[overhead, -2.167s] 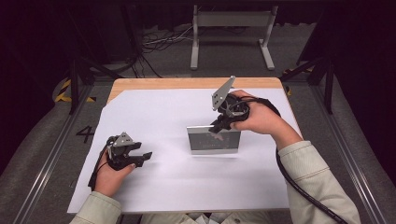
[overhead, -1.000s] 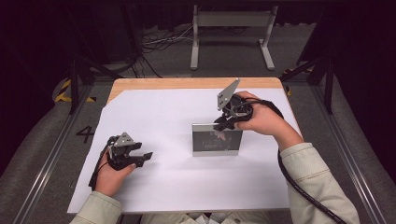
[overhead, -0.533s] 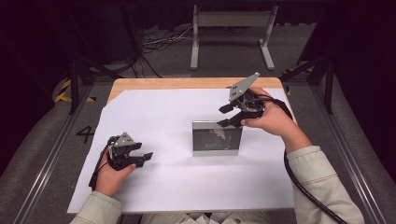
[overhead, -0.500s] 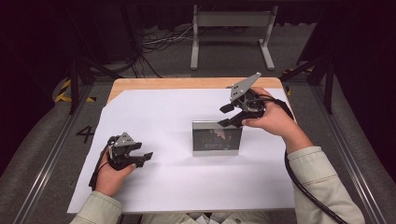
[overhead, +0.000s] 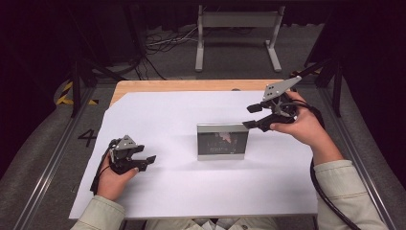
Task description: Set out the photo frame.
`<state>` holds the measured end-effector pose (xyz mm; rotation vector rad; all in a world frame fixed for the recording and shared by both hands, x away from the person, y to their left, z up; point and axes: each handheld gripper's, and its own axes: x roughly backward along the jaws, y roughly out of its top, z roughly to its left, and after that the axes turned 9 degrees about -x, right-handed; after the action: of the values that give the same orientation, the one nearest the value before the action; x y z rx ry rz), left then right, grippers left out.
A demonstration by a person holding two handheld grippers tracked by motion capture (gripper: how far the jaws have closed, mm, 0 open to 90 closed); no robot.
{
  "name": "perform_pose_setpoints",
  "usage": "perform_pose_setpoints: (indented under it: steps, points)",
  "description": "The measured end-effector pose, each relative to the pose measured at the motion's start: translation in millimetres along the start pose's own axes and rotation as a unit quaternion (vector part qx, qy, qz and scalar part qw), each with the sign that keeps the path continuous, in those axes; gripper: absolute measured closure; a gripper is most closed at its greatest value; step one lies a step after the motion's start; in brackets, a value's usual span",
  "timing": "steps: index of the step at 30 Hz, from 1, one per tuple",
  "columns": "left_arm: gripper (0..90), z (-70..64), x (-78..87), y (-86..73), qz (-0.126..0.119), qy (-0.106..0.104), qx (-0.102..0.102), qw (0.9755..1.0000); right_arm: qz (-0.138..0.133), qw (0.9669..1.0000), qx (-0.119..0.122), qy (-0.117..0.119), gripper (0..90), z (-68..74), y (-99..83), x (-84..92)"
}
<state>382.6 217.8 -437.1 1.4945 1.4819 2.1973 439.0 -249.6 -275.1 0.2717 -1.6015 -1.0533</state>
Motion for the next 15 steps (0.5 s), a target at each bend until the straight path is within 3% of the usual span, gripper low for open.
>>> perform_pose_setpoints:
  steps: [7,15]
  points:
    - [33.0,0.1,-0.1,0.7,0.000,0.000,0.001,1.0000,-0.015,0.9995,-0.019,-0.019,36.6,-3.9,-15.9,19.0]
    - [33.1,0.6,1.0,1.2,-0.008,0.004,-0.002,1.0000,-0.051,0.9951,-0.063,-0.058,33.5,-7.7,-36.1,33.7]
